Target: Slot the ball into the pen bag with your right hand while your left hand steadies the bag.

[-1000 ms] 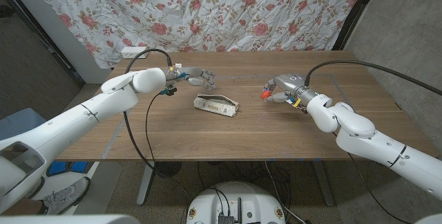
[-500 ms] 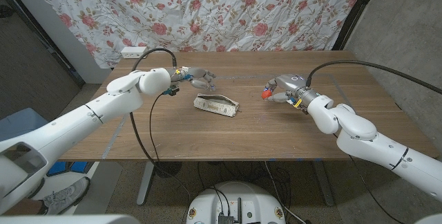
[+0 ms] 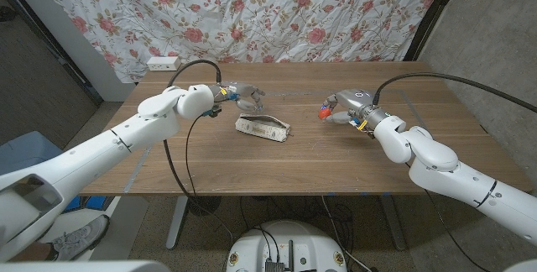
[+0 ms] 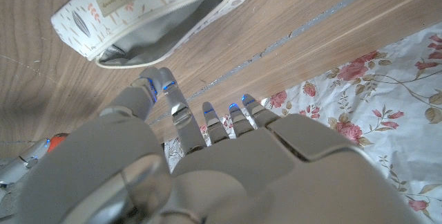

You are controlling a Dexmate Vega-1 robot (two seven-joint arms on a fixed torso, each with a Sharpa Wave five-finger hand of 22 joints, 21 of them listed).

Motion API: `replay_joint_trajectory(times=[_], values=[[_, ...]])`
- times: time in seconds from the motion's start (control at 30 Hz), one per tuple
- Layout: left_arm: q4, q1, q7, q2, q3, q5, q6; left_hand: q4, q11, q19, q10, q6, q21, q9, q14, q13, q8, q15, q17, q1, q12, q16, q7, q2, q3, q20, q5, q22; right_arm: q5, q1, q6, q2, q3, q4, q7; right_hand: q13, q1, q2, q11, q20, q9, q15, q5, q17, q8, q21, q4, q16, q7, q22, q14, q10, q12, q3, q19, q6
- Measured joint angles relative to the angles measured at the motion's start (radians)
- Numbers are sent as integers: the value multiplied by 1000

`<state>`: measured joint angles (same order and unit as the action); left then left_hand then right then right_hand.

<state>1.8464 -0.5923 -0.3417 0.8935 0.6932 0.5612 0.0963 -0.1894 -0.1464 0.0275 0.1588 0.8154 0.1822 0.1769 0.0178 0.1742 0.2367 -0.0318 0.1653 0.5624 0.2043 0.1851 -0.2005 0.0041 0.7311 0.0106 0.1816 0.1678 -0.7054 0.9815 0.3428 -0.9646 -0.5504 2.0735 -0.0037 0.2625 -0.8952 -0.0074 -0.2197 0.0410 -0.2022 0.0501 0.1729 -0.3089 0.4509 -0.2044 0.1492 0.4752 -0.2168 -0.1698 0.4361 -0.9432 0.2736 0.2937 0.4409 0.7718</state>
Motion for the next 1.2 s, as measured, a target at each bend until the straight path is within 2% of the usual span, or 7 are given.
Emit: replay_joint_trajectory(times=[0.67,0.9,1.2], values=[[20,-10,-11,-38,44,178,51,0,-4,0,11,13,0,0,15,0,-5,-4,0,21,0,0,3,-3,-8,0,0,0,-5,-3,9,14,-6,0,-11,0,-1,10,0,0,0,0,1,0,1,0,4,7,0,0,0,0,0,-4,0,0],[0,-10,-4,-67,65,218,57,0,-4,9,18,23,0,0,25,0,-12,-4,0,25,0,0,-1,1,-16,-2,0,0,-6,-8,14,20,-9,-3,-14,0,3,13,0,0,0,0,5,0,0,0,4,7,2,0,0,0,-4,-4,0,2],[-29,-10,13,-81,72,238,59,0,-13,23,27,32,8,0,42,0,-12,-6,0,40,0,0,0,-2,-16,-5,0,0,-7,-18,17,28,-15,-10,-15,3,3,13,0,0,0,0,5,-5,0,0,2,7,4,0,0,0,-4,-6,0,4]])
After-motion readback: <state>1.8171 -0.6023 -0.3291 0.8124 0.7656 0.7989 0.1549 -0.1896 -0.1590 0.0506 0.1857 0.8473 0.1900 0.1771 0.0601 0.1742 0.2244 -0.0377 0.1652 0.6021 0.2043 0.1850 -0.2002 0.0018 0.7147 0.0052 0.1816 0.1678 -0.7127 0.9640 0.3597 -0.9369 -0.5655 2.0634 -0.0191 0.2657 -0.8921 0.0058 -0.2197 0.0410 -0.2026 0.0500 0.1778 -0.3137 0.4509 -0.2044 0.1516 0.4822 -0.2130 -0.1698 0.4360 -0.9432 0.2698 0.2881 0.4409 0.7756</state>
